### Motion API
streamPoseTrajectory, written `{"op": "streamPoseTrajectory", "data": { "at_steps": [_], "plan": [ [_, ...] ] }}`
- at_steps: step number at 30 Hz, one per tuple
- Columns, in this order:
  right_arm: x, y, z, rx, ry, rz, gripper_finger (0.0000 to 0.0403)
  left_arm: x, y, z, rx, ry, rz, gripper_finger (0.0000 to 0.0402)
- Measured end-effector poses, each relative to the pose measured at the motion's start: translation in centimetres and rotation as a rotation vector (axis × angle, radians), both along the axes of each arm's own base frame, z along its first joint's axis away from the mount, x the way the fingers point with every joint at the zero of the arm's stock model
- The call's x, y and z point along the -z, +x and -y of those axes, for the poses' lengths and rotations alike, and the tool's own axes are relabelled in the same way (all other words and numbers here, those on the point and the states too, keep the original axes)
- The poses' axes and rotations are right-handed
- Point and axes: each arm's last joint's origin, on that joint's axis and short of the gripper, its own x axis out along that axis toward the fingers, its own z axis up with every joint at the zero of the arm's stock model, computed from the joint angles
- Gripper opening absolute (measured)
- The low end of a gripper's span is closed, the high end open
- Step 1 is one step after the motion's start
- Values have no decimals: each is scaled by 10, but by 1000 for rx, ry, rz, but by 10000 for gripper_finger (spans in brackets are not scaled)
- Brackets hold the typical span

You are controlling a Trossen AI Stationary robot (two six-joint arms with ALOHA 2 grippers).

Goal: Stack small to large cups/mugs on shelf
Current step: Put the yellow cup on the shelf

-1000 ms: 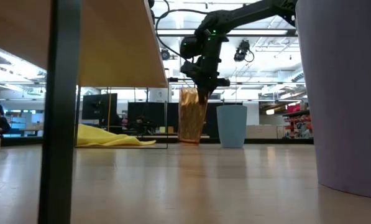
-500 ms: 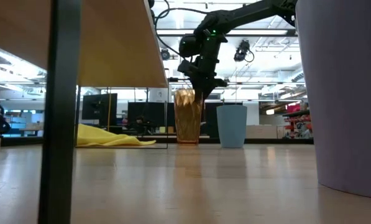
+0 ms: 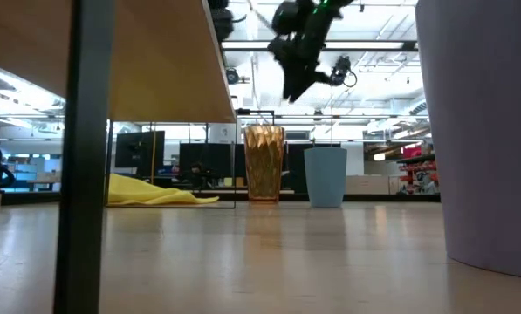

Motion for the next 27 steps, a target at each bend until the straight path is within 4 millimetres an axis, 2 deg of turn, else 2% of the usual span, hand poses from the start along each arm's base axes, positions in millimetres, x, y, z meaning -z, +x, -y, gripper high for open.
{"op": "streamPoseTrajectory", "data": {
  "at_steps": [4,8,13,20,27],
  "plan": [
    [-28,-29,-14,25,-56,-40,105,22,28,2,68,-18,-31,116],
    [-51,-58,-30,63,-70,-63,105,47,45,-3,86,-56,-86,131],
    [-74,-77,-53,73,-88,12,105,69,59,-11,72,-83,-117,152],
    [-82,-78,-84,12,-84,43,105,86,70,-19,14,-105,-118,167],
    [-68,-67,-107,-47,-70,-15,105,91,72,-23,-112,-125,-116,162]
  ]
}}
